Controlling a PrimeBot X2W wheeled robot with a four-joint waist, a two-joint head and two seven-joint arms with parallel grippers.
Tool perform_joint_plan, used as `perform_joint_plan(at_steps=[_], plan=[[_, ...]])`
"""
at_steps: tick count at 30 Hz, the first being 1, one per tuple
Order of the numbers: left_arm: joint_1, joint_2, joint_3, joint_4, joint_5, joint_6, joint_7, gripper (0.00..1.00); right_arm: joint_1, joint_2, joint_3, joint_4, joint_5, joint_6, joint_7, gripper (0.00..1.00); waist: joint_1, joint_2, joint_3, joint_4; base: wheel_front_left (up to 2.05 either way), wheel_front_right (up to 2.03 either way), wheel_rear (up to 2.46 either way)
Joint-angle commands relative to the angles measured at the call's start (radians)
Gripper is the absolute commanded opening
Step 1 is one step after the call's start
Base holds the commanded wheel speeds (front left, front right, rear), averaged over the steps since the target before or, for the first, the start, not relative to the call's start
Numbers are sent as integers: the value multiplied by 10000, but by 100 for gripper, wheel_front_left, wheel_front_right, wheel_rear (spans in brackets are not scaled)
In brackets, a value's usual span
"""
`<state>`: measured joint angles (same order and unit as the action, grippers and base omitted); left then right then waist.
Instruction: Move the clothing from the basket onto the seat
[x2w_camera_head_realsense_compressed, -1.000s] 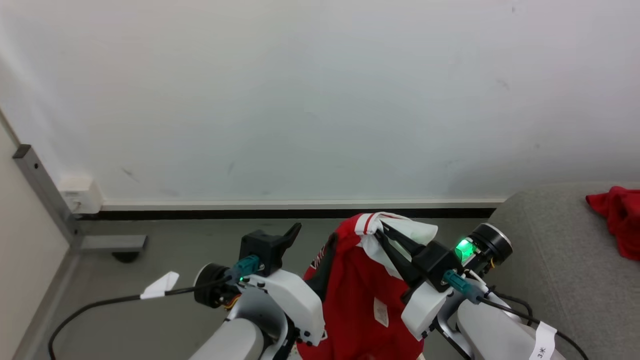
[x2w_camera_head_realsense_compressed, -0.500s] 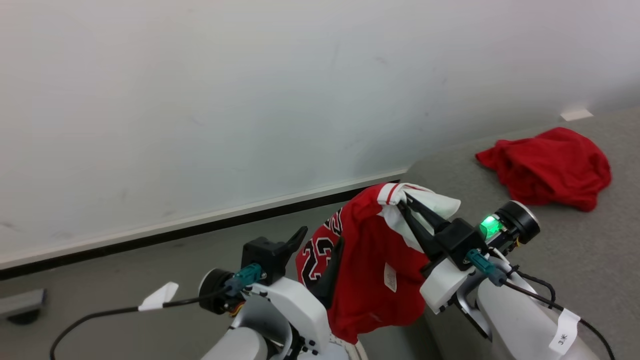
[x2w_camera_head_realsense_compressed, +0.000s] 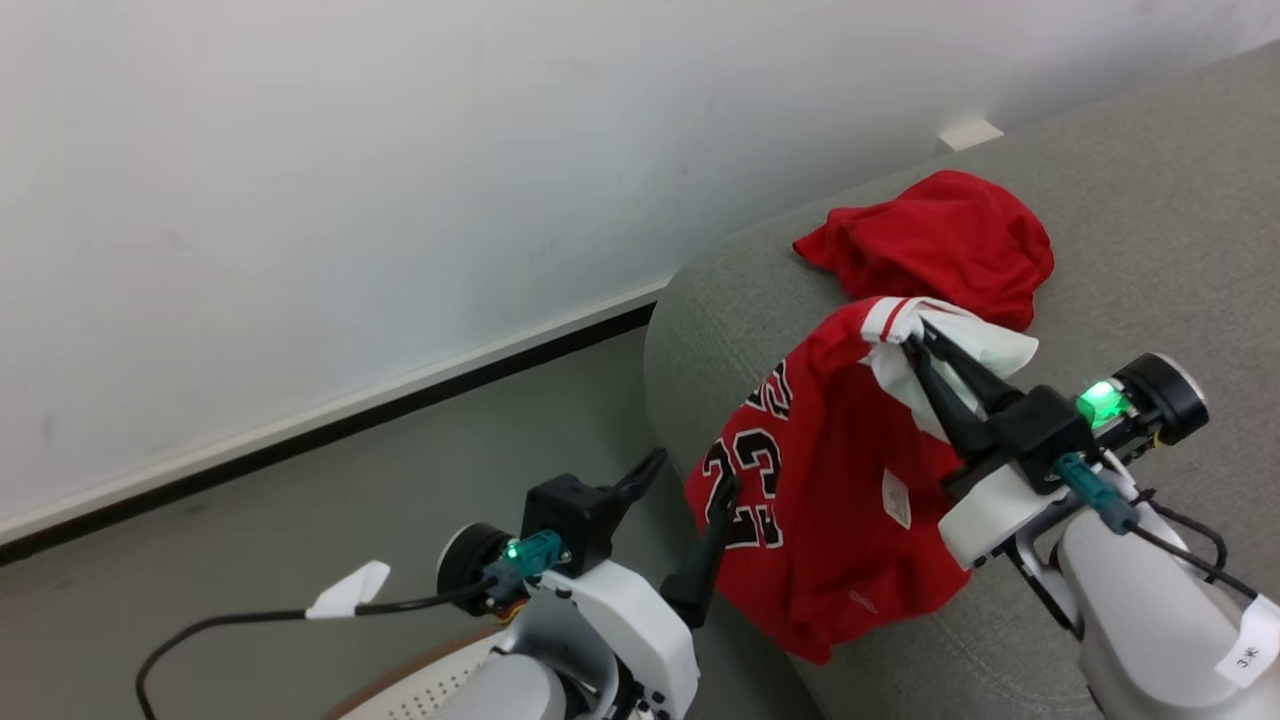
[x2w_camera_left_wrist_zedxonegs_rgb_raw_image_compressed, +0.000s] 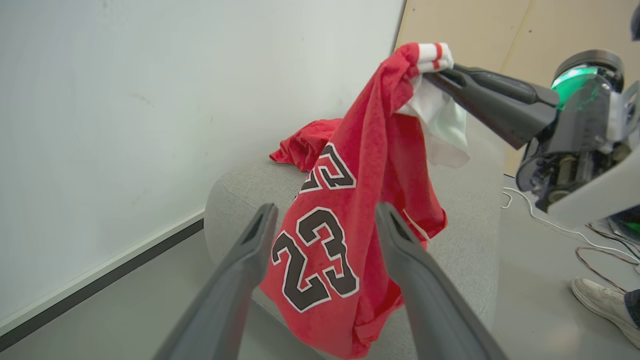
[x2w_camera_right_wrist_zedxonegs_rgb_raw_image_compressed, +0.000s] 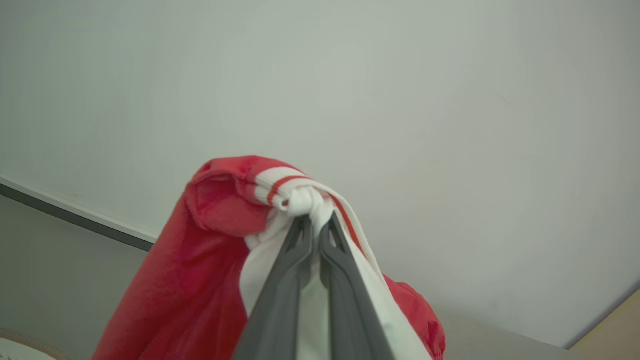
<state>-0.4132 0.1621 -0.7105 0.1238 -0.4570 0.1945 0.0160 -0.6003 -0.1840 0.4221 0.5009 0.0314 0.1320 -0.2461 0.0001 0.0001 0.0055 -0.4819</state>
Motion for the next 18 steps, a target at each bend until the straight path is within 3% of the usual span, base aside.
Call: perform_joint_plan(at_steps=[1, 11, 18], plan=[[-145, 36, -8, -51, 118, -24, 23, 100, -79, -68, -154, -150, 61, -26, 59, 0, -1, -1, 334, -21, 0, 0, 0], [-1555, 466, -428, -889, 707, -539, 823, 100, -2550, -1167, -2978, -693, -512, -26, 705, 0, -1, -1, 3219, 1197, 0, 0, 0], [-2483, 726, -409, -1352, 1122, -778, 945, 100, -4763, -2671, -5250, -349, -1203, -26, 1320, 0, -1, -1, 4777, 2085, 0, 0, 0]])
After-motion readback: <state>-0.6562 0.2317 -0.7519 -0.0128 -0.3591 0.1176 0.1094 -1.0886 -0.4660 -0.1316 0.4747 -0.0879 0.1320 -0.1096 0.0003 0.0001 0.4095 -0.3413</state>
